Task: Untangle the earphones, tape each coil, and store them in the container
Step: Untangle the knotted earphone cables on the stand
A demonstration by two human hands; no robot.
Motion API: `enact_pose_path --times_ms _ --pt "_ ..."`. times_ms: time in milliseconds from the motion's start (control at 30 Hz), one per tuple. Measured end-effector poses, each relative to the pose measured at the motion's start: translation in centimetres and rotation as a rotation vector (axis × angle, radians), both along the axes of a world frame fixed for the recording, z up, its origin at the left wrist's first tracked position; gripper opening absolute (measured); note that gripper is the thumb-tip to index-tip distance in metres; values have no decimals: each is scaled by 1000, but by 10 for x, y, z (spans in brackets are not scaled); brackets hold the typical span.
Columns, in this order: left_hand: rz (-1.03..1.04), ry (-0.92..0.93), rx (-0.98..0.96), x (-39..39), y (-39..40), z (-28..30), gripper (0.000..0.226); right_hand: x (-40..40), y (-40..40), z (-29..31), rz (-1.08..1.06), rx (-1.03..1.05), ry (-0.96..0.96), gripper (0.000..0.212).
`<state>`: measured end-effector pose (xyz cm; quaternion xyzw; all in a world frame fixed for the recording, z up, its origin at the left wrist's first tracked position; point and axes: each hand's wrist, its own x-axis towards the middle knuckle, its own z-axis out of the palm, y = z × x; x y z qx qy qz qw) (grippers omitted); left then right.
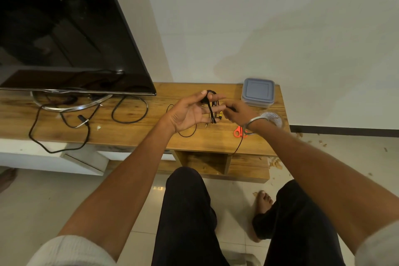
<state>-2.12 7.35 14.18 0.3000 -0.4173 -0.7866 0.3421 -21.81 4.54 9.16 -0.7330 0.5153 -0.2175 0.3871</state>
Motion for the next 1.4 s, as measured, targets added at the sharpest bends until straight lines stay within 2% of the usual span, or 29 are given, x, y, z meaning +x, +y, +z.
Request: enact_pose_path --times_ms 200,300,433,600,933,1133,1400 --pt "68 74 -30 -6 -5 4 27 9 6 -11 29 84 29 28" --pt "148 38 -77 -10 -9 3 27 12 13 -7 81 101 23 27" --pt "280 -178 -169 -10 -12 -4 24 16 15 -4 160 88 5 27" --pt "318 -469 -322 -5 -9 -14 24 14 12 1 198 122 -6 25" --pt "226 -860 -593 4 -13 -36 20 14 13 12 203 134 -35 22" --pt "152 -1038 -636 15 -9 -40 24 7 11 16 167 162 -88 21" --pt "-88 -1111 -608 16 -8 -46 28 5 5 10 160 109 -27 20"
